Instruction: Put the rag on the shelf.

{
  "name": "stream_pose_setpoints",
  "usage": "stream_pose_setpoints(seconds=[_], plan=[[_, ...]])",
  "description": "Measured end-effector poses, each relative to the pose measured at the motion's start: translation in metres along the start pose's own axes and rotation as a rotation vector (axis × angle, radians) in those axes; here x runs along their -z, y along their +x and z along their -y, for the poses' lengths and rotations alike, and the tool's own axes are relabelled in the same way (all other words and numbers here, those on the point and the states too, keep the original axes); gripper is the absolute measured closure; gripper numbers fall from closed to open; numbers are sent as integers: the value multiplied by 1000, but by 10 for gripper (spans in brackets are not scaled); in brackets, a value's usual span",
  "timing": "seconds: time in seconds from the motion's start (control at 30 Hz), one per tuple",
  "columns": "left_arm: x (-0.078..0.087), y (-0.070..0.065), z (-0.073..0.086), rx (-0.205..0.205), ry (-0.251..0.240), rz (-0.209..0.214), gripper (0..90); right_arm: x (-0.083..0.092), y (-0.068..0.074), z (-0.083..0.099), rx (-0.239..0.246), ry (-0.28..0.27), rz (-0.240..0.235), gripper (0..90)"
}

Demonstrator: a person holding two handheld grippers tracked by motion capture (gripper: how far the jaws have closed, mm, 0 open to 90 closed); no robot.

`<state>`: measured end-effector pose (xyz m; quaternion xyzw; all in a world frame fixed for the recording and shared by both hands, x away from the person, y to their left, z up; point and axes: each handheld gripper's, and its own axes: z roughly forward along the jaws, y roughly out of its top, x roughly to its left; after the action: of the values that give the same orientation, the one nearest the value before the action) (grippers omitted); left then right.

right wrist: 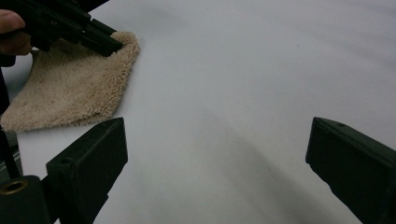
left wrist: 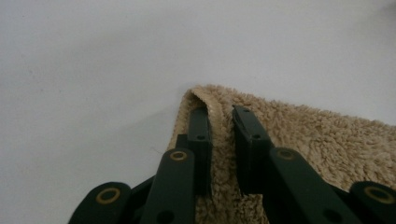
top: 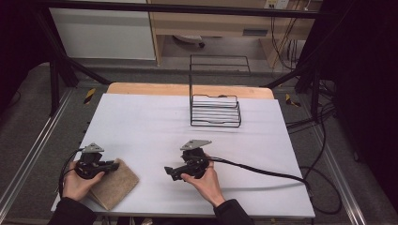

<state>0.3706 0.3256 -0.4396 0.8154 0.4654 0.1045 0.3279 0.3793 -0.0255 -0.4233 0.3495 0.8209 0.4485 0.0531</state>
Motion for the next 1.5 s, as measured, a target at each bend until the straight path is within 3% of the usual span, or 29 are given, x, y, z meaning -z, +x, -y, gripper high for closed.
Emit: stream_pose_setpoints(seconds=[0.27, 0.7, 0.8, 0.9, 1.1, 1.3, 1.5], plan=[[0, -1, 0, -22, -2, -8, 772, -27, 22, -9, 16, 16, -23, 121], [0, -1, 1, -28, -6, -6, 774, -77, 63, -9, 33, 64, -84, 380], [0, 0, 1, -28, -7, -4, 774, -81, 67, -10, 15, 62, -99, 430], [0, -1, 1, -27, -8, -4, 775, -87, 73, -9, 20, 95, -118, 488], [0, 0, 0, -16, -8, 3, 777, -90, 73, -7, -8, 113, -149, 588], [0, 1, 0, -6, -11, 6, 782, -94, 75, -6, -45, 112, -184, 768], [2, 1, 0, 7, -25, 15, 785, -88, 76, -10, -26, 85, -189, 863]])
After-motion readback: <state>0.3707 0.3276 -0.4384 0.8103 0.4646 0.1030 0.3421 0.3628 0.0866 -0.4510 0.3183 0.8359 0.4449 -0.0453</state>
